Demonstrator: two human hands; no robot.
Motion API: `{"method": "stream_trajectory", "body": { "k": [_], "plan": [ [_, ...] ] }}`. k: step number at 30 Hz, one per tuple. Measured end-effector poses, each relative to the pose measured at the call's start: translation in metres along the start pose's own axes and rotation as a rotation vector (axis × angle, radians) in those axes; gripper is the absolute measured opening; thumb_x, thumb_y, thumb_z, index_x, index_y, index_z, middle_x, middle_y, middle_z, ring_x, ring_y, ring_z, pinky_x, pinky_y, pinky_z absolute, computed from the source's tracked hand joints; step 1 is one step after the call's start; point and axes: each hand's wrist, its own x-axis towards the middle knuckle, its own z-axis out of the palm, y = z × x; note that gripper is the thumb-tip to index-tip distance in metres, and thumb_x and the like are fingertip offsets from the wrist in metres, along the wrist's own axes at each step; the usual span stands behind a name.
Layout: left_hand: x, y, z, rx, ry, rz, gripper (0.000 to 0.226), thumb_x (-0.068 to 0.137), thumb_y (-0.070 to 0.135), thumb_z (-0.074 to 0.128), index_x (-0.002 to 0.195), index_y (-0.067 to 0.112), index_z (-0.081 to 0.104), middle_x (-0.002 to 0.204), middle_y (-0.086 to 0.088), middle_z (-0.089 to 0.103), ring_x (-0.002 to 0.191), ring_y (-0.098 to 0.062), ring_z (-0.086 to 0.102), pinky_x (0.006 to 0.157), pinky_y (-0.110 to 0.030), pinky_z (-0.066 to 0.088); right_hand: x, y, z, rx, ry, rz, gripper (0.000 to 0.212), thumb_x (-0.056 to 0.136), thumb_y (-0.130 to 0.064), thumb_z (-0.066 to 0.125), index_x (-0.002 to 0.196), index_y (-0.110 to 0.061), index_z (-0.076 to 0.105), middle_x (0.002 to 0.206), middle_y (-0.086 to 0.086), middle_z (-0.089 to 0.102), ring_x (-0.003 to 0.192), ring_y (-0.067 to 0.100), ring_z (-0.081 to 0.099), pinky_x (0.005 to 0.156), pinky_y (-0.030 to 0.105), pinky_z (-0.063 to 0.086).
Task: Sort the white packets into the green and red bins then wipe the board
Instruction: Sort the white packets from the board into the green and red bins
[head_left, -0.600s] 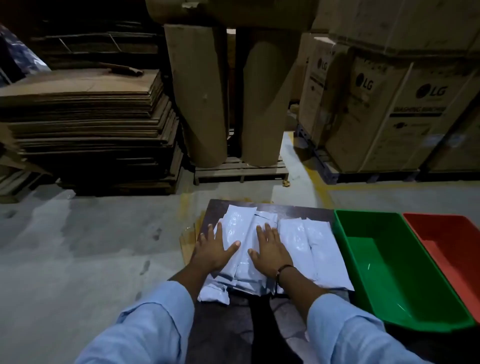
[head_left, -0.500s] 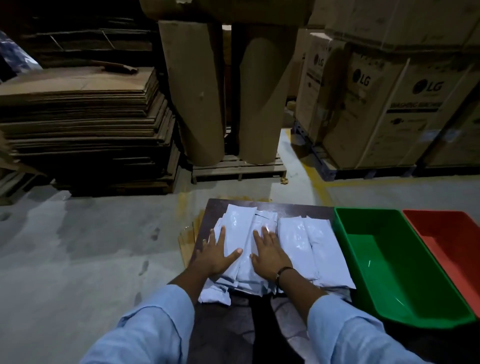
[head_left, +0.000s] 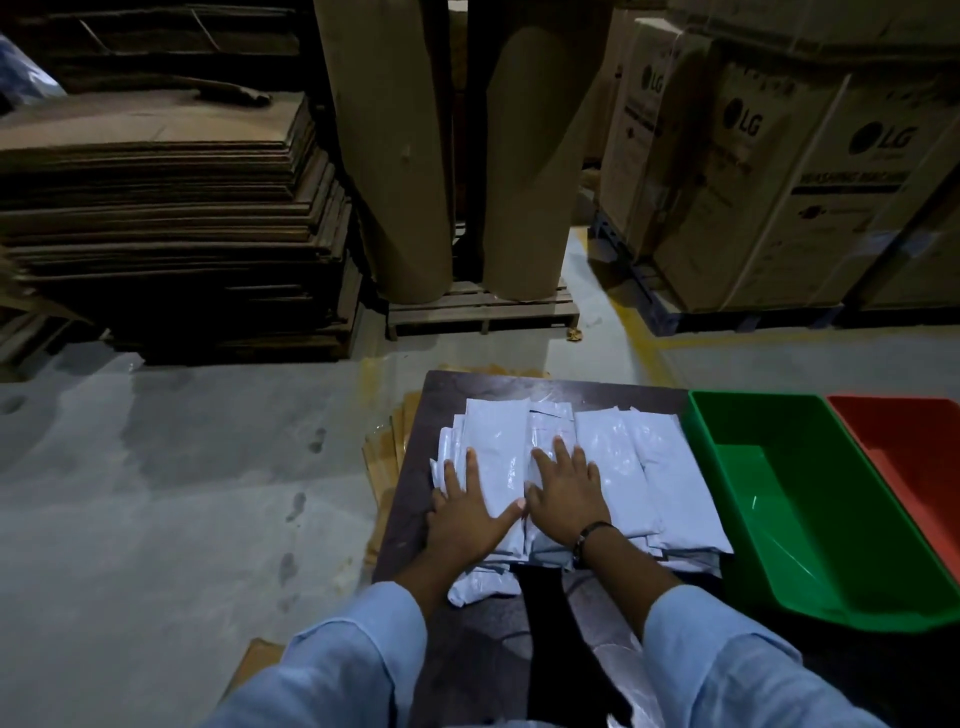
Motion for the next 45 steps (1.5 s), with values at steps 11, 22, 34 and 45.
{"method": "stream_trajectory", "body": {
  "k": [11, 22, 34, 45],
  "plan": [
    [0.007, -0.004, -0.013, 0.083, 0.076, 0.014, 0.088, 0.098, 0.060, 0.045, 0.159, 0.040, -0.015, 0.170, -0.010, -0.015, 0.152, -0.046, 0.013, 0.118, -0.063, 0.024, -0.003, -0.012, 0.004, 0.039, -0.066, 0.074, 0.091, 0.092, -0.071, 0.038, 0.160, -0.025, -0.003, 0.166, 0.010, -0.016, 0.152, 0.043, 0.000, 0.119, 0.058, 0.017],
    [0.003, -0.007, -0.013, 0.151, 0.152, 0.076, 0.100, 0.089, 0.078, 0.046, 0.163, 0.027, 0.001, 0.170, -0.007, -0.016, 0.148, -0.045, 0.027, 0.114, -0.053, 0.036, 0.001, -0.015, 0.009, 0.052, -0.133, 0.091, 0.090, 0.091, -0.074, 0.038, 0.154, -0.042, -0.018, 0.163, 0.005, -0.030, 0.151, 0.046, -0.003, 0.114, 0.065, 0.023],
    [0.007, -0.016, -0.012, 0.176, 0.147, 0.161, 0.073, 0.103, 0.051, 0.043, 0.159, 0.047, -0.004, 0.168, -0.023, -0.011, 0.110, -0.043, 0.064, 0.084, -0.044, 0.059, -0.002, -0.024, 0.015, 0.091, -0.179, 0.099, 0.074, 0.102, -0.048, 0.036, 0.155, -0.042, -0.015, 0.162, 0.001, -0.033, 0.149, 0.049, -0.005, 0.113, 0.063, 0.029],
    [0.008, -0.013, -0.030, 0.329, 0.268, 0.243, 0.063, 0.106, 0.040, 0.016, 0.160, 0.034, -0.016, 0.169, -0.022, 0.006, 0.120, -0.049, 0.056, 0.091, -0.044, 0.055, -0.003, -0.027, -0.017, 0.040, 0.002, 0.050, 0.077, 0.094, -0.029, 0.045, 0.159, -0.032, 0.005, 0.168, 0.008, -0.006, 0.145, 0.044, 0.022, 0.112, 0.052, 0.034]
  ]
}}
